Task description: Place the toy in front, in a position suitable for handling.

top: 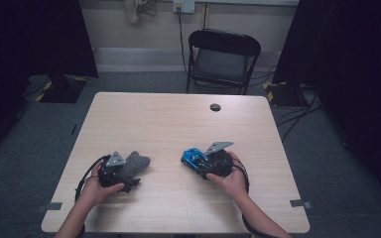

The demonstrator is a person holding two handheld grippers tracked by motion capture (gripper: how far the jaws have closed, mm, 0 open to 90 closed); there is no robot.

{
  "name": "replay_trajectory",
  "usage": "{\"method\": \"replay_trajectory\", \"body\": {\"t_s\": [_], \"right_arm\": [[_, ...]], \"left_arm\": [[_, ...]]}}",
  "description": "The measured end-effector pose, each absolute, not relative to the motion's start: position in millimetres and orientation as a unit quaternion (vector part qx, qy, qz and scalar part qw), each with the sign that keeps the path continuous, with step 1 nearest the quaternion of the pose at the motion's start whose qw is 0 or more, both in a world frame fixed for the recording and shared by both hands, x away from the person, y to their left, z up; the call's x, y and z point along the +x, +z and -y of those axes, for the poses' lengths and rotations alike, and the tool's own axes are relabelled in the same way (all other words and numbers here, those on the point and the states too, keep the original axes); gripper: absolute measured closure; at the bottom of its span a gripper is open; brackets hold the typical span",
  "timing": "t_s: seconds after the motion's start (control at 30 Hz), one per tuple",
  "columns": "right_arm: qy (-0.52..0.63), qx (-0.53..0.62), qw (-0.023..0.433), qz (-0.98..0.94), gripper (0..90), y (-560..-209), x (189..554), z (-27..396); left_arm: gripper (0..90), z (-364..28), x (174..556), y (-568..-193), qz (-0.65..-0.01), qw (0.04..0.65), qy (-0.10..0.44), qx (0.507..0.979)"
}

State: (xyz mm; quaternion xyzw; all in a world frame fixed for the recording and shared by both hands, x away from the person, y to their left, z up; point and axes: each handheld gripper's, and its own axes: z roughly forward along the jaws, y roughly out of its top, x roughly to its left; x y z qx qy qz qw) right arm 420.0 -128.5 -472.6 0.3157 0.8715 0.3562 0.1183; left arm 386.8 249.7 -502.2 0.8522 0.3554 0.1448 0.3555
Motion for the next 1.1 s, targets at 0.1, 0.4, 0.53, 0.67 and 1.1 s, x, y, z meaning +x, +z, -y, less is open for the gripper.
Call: {"method": "replay_trajectory", "body": {"t_s": [0.1,0.4,0.53,0.67,1.1], "right_arm": [[0.355,0.311,0.117,-0.874,28.0,-475.9,416.0,125.5],[0.356,0.298,0.111,-0.879,27.9,-482.4,409.5,117.7],[0.36,0.295,0.109,-0.878,27.9,-486.1,408.2,117.4],[0.363,0.294,0.106,-0.878,27.8,-488.8,408.4,118.4],[0.367,0.295,0.098,-0.877,27.5,-490.8,410.3,120.0]], "left_arm": [[0.0,-249.7,386.8,-502.2,-0.355,0.356,0.145,0.852],[0.0,-249.6,386.8,-502.2,-0.356,0.356,0.145,0.852],[0.0,-249.6,386.8,-502.2,-0.356,0.356,0.145,0.852],[0.0,-249.6,386.8,-502.2,-0.356,0.356,0.145,0.852],[0.0,-249.6,386.8,-502.2,-0.356,0.356,0.145,0.852]]}}
